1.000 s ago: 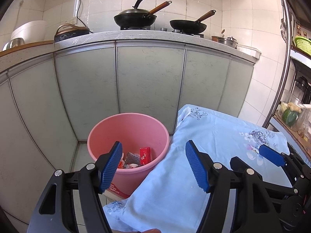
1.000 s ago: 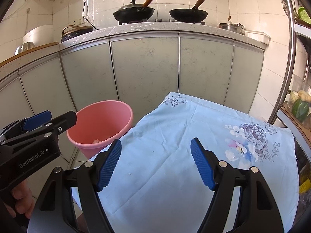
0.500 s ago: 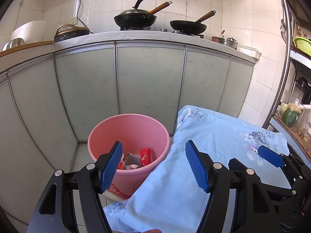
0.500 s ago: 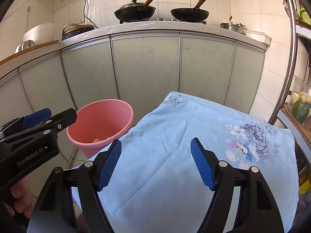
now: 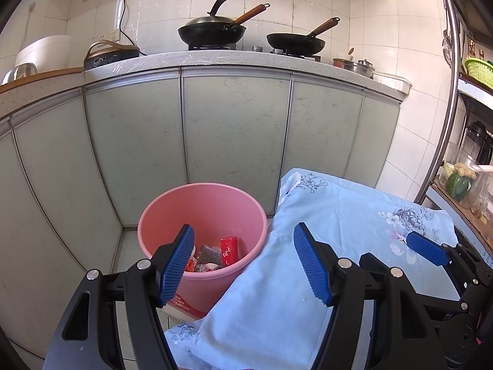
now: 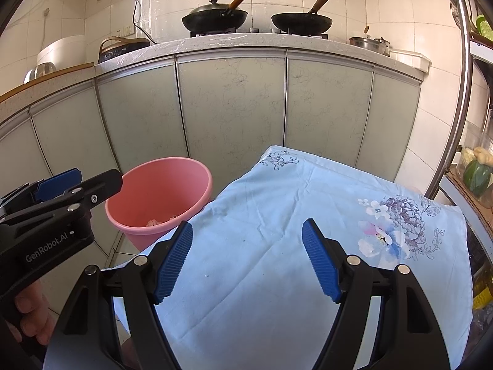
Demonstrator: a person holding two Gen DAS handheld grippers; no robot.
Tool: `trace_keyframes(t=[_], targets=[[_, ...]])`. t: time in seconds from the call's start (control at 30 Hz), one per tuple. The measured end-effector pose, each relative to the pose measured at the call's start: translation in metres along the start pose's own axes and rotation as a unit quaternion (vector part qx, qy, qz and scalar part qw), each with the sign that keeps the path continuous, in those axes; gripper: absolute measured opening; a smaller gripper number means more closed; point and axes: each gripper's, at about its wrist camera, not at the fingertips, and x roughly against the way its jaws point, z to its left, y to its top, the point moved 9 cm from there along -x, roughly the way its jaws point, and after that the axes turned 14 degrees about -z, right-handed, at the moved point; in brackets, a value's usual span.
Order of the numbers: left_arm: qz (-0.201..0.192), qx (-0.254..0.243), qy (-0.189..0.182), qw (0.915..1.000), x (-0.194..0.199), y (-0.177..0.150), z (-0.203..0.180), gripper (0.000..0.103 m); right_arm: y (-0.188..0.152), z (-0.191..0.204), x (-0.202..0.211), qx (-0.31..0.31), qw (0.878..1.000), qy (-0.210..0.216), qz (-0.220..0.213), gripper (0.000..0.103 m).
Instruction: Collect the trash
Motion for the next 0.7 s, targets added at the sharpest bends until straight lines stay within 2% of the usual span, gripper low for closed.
trace_keyframes(t=[0.7], targets=[[-0.005,-0.016,-0.021,0.9996,-0.003,0.005,-0.015,0.067,0.001,-0.009,0.003,0.0,1.0,-0.016,-0.002,0.074]])
